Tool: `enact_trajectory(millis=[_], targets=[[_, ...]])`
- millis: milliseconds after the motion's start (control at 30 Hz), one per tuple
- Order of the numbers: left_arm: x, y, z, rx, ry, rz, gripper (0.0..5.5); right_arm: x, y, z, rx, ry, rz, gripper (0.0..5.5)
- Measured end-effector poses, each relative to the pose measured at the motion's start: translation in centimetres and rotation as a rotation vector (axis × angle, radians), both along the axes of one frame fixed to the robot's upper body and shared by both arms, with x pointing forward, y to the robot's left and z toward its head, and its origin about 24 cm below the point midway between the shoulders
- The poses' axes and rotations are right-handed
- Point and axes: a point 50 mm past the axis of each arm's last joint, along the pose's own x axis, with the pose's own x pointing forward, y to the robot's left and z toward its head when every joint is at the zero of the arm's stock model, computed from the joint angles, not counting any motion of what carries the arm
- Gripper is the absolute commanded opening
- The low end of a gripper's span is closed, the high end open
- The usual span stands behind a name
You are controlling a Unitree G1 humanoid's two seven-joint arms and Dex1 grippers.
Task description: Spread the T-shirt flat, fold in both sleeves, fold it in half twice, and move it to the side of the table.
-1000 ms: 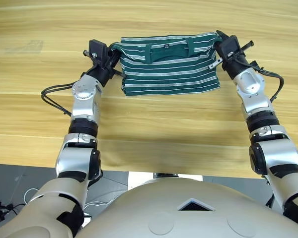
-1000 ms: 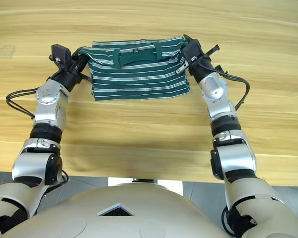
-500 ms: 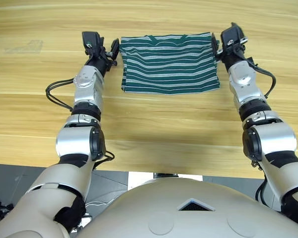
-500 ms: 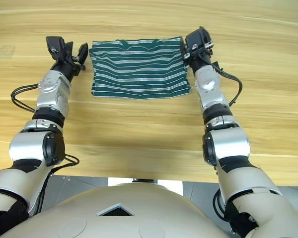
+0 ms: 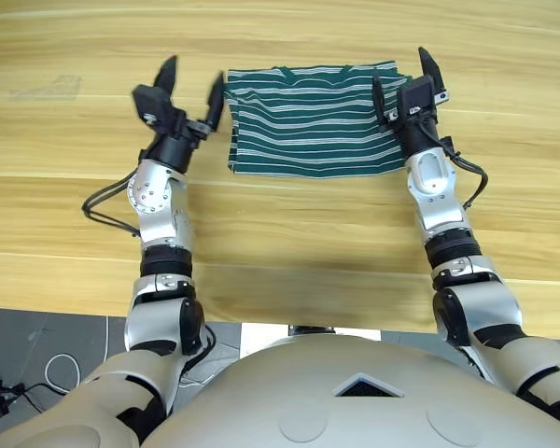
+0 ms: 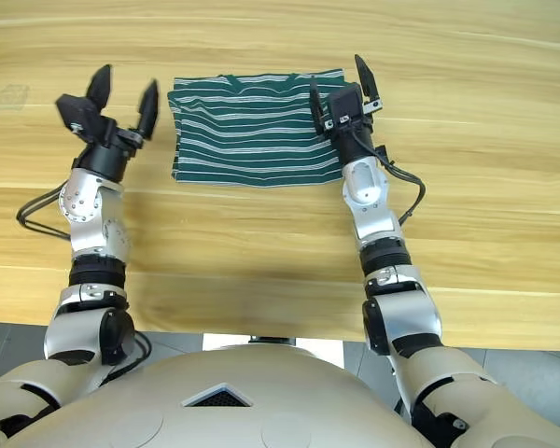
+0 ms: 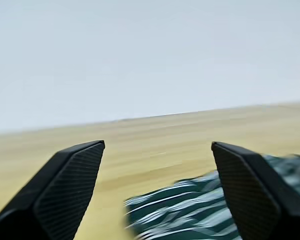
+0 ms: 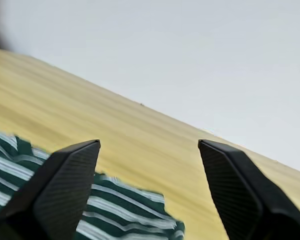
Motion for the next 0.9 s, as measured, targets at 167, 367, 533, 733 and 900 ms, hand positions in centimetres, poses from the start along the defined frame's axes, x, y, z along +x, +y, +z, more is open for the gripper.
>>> enact_trajectory(millis=[167, 367, 533, 733, 900], targets=[[3.6, -1.6, 1.4, 0.191, 0.113, -0.204, 3.97, -1.0, -0.9, 0.3, 0.021, -0.003, -0.037, 3.63], [7.4, -4.9, 0.6, 0.315, 0.401, -0.256, 3.97, -2.0, -2.4, 0.7, 0.046, -0.03, -0.083, 3.63], [6.2, -5.4, -3.6, 0.294, 0.639, -0.206, 3.97, -2.0, -2.3, 1.7, 0.051, -0.061, -0.078, 3.63], [5.1, -5.3, -5.4, 0.129, 0.676, -0.117, 3.97, -2.3, -2.3, 2.1, 0.069, -0.06, -0.069, 3.63], [4.1, -4.6, -6.2, -0.17, 0.692, -0.002, 3.97, -3.1, -2.1, 0.9, 0.067, -0.009, -0.068, 3.63]])
